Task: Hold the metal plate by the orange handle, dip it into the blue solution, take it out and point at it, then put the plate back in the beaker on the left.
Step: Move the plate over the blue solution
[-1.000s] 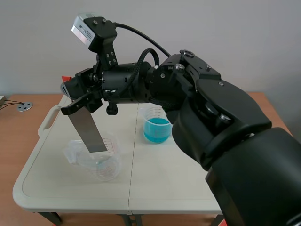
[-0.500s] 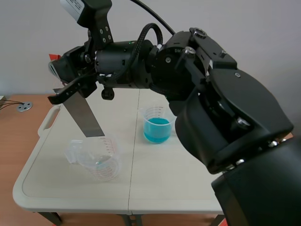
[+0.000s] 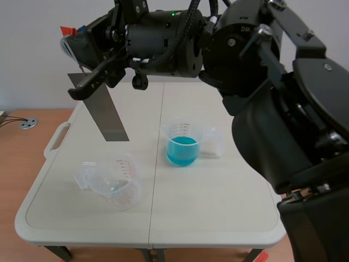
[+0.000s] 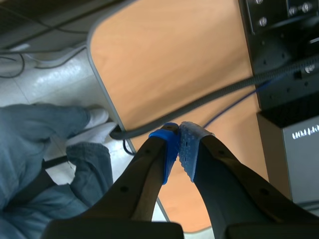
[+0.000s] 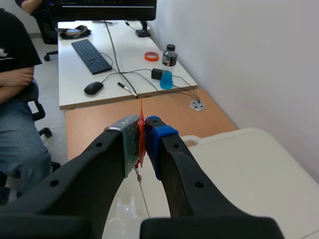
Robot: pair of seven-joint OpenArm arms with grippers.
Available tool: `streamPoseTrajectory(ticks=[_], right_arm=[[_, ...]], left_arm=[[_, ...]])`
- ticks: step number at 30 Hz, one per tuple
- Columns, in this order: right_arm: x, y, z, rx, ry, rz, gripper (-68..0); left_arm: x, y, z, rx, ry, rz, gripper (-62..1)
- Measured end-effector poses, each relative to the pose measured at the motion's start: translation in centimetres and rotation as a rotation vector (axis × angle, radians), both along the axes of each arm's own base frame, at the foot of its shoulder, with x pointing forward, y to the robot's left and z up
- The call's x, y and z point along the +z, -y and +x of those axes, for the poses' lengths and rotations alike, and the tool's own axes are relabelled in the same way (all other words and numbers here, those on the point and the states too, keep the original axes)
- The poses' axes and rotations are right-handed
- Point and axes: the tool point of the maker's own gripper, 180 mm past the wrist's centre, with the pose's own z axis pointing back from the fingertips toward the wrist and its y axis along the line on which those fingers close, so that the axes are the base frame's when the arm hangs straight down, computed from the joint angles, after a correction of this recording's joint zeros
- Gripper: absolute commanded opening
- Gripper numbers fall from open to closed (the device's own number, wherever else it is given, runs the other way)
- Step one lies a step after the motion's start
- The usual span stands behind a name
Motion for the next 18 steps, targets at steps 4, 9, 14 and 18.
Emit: streamPoseTrajectory(ticks=[4, 9, 14, 18], right_arm=[[0.6, 1.6, 0.9, -0.046, 0.024, 0.000, -66.2], [0.7, 3.8, 2.1, -0.095, 0.015, 0.010, -66.2], [0.5, 5.8, 2.8, -0.123, 0.005, 0.013, -66.2], [1.0, 7.3, 3.4, -0.133, 0.021, 0.005, -66.2]], left_arm=[[0.4, 0.4, 1.7, -0.026, 0.042, -0.006, -59.4], [3.0, -0.1, 6.6, -0.066, 0.172, 0.012, -59.4], [6.5, -1.0, 11.9, -0.150, 0.316, 0.054, -59.4], [8.6, 0.1, 14.5, -0.243, 0.389, 0.037, -59.4]])
